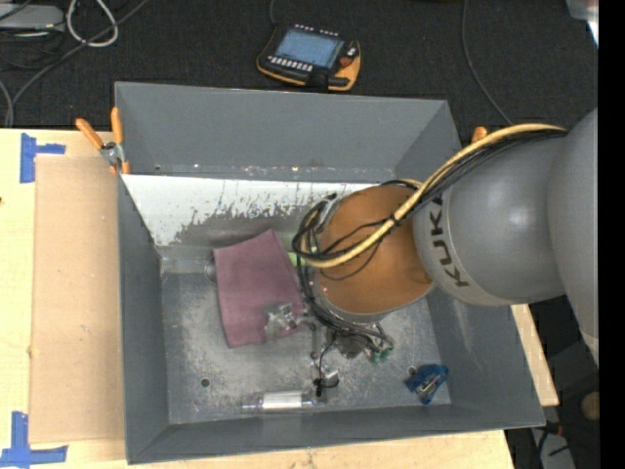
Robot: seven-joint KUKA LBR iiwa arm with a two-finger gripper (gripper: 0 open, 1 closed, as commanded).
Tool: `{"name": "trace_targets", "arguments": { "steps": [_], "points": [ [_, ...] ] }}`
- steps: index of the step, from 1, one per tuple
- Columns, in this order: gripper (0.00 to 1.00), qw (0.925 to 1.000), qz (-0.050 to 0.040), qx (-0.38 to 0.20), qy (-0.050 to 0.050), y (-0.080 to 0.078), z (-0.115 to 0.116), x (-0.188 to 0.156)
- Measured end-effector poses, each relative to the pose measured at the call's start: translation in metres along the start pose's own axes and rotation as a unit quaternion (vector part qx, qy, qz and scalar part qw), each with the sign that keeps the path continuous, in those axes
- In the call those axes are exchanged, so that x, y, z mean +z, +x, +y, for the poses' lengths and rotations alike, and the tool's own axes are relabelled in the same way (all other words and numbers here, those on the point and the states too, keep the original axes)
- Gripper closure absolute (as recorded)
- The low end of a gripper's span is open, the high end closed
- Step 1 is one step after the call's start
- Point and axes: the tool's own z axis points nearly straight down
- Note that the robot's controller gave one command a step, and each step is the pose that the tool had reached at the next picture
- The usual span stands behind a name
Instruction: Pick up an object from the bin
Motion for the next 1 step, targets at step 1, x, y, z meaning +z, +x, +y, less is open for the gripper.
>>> {"name": "trace_targets", "arguments": {
  "steps": [1],
  "points": [
    [0.0, 1.0, -0.001, 0.0, 0.0, -0.0745, -0.0668, 0.033]
  ]
}}
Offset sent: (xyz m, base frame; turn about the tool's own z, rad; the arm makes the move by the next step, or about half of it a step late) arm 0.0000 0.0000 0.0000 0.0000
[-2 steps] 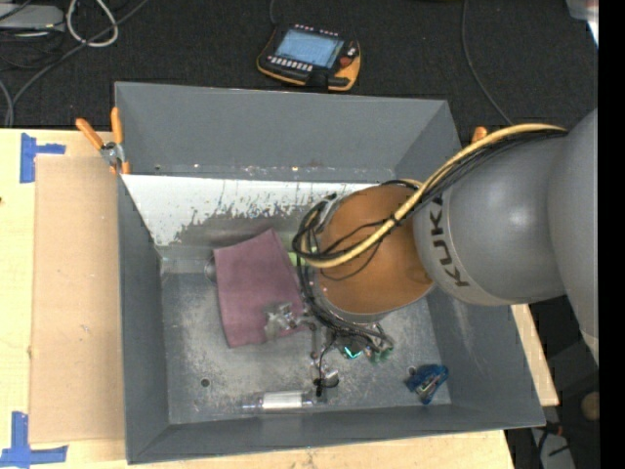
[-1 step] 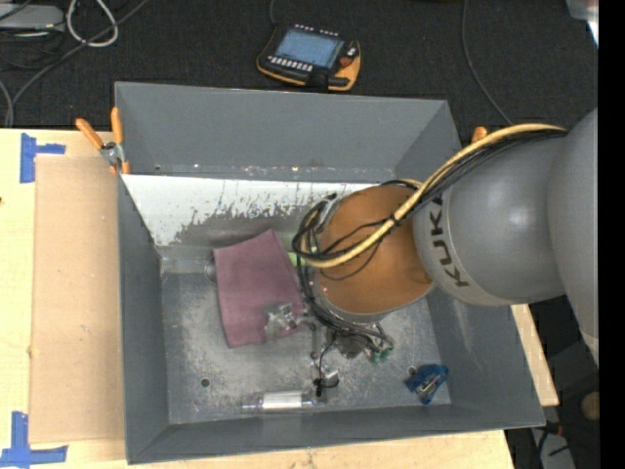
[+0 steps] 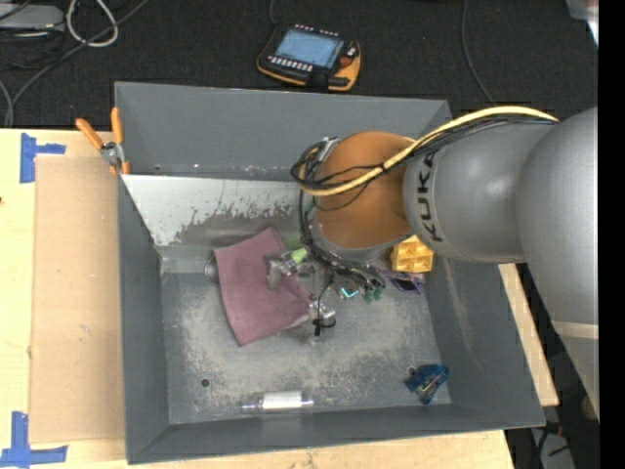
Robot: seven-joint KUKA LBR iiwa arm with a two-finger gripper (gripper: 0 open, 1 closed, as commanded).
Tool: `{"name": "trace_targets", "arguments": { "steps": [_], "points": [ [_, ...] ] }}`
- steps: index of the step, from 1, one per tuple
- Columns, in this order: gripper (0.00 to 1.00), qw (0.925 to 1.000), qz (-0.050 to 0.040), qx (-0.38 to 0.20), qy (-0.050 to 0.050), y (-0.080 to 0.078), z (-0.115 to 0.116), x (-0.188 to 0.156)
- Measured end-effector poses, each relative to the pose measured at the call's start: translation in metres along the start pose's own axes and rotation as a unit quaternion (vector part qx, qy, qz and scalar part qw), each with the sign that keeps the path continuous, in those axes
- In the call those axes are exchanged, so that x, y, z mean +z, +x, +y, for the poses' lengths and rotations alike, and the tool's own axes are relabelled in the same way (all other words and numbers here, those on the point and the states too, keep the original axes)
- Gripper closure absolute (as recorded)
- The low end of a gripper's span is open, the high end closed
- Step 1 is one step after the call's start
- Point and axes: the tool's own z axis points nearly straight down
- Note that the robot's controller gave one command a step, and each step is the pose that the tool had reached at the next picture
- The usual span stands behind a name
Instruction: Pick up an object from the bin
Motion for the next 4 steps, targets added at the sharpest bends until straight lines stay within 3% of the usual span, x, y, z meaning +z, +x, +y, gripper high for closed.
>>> {"name": "trace_targets", "arguments": {
  "steps": [1, 2, 3, 4],
  "points": [
    [0.0, 1.0, 0.0008, 0.002, -0.001, -0.0045, -0.0056, 0.0042],
    [0.0, 1.0, -0.0013, 0.009, 0.0, 0.0011, -0.0045, 0.0124],
    [1.0, 0.9999, -0.0015, 0.013, -0.001, -0.0043, -0.0074, 0.0122],
    [1.0, 0.9999, -0.0014, 0.013, -0.001, -0.0043, -0.0073, 0.0122]
  ]
}}
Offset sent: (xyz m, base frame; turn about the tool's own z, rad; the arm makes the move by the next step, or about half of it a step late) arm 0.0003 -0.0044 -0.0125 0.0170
